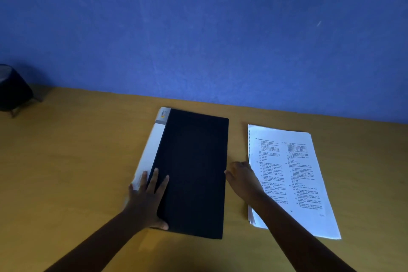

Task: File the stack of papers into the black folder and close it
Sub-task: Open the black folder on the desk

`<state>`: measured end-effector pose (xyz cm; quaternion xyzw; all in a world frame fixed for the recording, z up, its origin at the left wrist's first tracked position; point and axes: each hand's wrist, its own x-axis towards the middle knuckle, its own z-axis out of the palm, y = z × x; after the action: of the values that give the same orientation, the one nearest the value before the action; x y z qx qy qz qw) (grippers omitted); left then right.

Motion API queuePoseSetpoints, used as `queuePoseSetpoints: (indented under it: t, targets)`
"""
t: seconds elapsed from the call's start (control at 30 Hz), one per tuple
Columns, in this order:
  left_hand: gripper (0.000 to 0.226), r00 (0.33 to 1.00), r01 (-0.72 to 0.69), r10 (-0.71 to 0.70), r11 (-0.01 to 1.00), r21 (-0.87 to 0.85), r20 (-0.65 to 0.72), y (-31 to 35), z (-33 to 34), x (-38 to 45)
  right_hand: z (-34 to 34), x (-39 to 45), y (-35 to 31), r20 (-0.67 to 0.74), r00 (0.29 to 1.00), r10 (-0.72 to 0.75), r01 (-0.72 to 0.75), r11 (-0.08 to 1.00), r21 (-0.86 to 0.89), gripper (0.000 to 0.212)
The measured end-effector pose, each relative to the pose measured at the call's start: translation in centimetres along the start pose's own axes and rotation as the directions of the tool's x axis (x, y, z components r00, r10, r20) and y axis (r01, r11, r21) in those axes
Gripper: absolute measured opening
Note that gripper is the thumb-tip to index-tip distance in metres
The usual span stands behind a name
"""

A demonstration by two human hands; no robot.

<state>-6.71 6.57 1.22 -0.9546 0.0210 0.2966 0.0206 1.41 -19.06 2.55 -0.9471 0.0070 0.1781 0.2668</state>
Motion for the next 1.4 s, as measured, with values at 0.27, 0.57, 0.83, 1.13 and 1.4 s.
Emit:
queuePoseSetpoints:
  t: [0.27, 0.57, 0.83, 1.13, 1.4]
  targets:
    - [0.117, 0.994, -0.016, 0.009, 0.997, -0.070, -0.104, 0.2, -0.4, 1.1, -0.6, 0.6, -1.0, 0.023, 0.991, 0.132, -0.134, 0.988, 0.081, 0.042]
    - [0.133, 0.981, -0.196, 0.195, 0.980, -0.037, -0.026, 0.2, 1.1, 1.3, -0.1, 1.7, -1.9, 0.201, 0.920, 0.336, -0.391, 0.815, 0.428, 0.027]
    - [0.124, 0.966, -0.248, 0.250, 0.968, 0.031, -0.067, -0.3, 1.1, 0.3, -0.4, 1.9, -1.8, 0.338, 0.870, 0.358, -0.492, 0.601, 0.630, 0.023]
    - [0.098, 0.937, -0.275, 0.289, 0.957, 0.095, -0.195, -0.7, 1.7, -1.4, -0.5, 1.2, -0.2, 0.301, 0.900, 0.316, -0.434, 0.567, 0.700, 0.024]
    - [0.071, 0.743, -0.331, 0.260, 0.944, -0.001, -0.617, 1.2, 1.4, -3.6, -0.4, 0.8, -0.1, 0.171, 0.930, 0.326, -0.317, 0.470, 0.824, 0.039]
